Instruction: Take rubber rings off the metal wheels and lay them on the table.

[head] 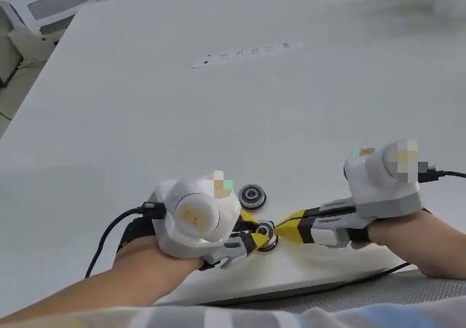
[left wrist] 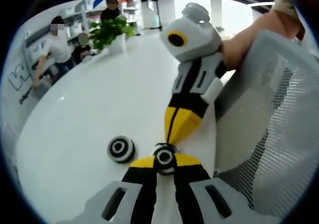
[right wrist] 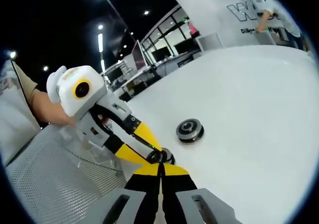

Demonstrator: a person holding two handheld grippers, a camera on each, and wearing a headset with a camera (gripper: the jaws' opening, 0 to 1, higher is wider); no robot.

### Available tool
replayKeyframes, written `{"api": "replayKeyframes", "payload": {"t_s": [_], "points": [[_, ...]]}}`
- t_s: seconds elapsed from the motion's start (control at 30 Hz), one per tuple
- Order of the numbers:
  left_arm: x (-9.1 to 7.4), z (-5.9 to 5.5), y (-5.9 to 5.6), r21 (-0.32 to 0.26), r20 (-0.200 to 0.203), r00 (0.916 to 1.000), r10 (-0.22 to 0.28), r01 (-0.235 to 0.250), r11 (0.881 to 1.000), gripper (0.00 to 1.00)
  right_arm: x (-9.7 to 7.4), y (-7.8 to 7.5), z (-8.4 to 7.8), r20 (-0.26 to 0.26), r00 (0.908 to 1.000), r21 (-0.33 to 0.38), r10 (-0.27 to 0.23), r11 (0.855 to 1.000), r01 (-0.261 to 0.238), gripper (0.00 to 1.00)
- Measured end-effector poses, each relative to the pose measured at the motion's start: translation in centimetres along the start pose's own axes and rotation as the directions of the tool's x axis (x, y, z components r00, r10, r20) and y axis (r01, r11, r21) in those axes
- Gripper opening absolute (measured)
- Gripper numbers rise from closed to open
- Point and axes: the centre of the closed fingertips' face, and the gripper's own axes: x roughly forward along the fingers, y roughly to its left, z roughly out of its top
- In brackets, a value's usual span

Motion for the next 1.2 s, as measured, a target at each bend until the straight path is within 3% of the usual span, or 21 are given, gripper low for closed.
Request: {"api": "replayKeyframes", "payload": {"t_s": [0.57,0.63,0.67,0.7,0.73,1.0,1.2], "points": [[0.0,0.0,0.0,0.002,-0.001,1.0,-0.002,0.002,1.0,0.12,0.2,0.5,0.1,0.006,0.9993,0.0,0.036,0.999,-0.036,0.0],[0.1,0.0,-0.1,0.004,0.001,1.0,-0.004,0.004,1.0,0.12,0.3,0.9,0.5,0.024,0.9979,0.013,0.06,0.998,-0.06,0.0],[0.1,0.1,-0.1,0.005,0.001,1.0,-0.004,0.004,1.0,0.12,0.4,1.0,0.4,0.019,0.9979,-0.015,0.062,0.998,-0.062,0.0],[0.1,0.1,-0.1,0.006,0.002,1.0,-0.003,0.003,1.0,0.12,0.5,2.1,0.5,0.024,0.9934,0.001,0.112,0.994,-0.112,0.0],[0.1,0.2,-0.1,0.007,0.004,1.0,-0.002,0.002,1.0,0.12,0.3,1.5,0.4,0.014,0.9972,-0.034,0.073,0.997,-0.073,0.0],[0.1,0.1,0.1,0.001,-0.001,0.9999,-0.011,0.011,1.0,0.12,0.2,0.9,0.3,0.019,0.9981,-0.045,0.059,0.997,-0.058,0.0],[0.2,-0.1,0.3,0.006,-0.008,0.9999,-0.012,0.012,1.0,0.12,0.1,1.2,0.4,0.022,0.997,-0.036,0.074,0.997,-0.073,0.0]]}}
